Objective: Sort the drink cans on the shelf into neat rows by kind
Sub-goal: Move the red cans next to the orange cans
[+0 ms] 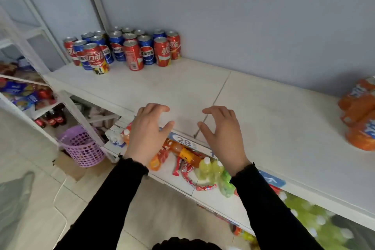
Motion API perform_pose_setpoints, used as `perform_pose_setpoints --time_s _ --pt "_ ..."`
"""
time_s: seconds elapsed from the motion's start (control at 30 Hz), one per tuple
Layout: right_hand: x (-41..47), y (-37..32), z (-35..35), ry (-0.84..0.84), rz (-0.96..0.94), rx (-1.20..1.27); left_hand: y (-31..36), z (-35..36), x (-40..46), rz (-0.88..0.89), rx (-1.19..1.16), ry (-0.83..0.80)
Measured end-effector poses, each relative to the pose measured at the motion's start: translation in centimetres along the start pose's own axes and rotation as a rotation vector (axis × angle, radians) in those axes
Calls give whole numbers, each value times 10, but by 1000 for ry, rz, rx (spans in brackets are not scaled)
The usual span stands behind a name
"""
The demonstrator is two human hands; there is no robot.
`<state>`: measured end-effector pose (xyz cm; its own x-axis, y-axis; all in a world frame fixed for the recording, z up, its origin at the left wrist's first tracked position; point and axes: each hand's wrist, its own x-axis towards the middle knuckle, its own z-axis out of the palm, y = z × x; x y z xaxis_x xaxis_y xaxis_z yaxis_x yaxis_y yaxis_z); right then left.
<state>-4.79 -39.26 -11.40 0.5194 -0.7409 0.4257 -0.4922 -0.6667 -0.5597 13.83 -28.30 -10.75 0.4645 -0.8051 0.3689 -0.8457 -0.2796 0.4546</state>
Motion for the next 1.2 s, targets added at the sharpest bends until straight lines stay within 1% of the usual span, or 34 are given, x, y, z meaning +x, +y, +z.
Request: perform_pose_setpoints --time_s 0.17,0.33,0.53,0.67,0.77,0.97,1.2 --pt "25 -46 51 -29 2 4 -65 -25 9 -35 -14 -1" --pt "60 -73 95 -62 0 7 -117 -35 33 -81 -39 -5" --pt "123 -94 154 -74 28 57 -178 -46 88 -124 -74 -6" --pt "174 -113 199 -98 51 116 -223 -57 131 -196 -85 0" --pt "205 -128 233 -118 60 164 -255 -65 156 -202 -81 41" --pt "243 -145 277 -127 222 331 -310 -76 191 -218 -136 114" --pt "268 -182 325 -258 225 377 -372 -93 234 -220 -235 199"
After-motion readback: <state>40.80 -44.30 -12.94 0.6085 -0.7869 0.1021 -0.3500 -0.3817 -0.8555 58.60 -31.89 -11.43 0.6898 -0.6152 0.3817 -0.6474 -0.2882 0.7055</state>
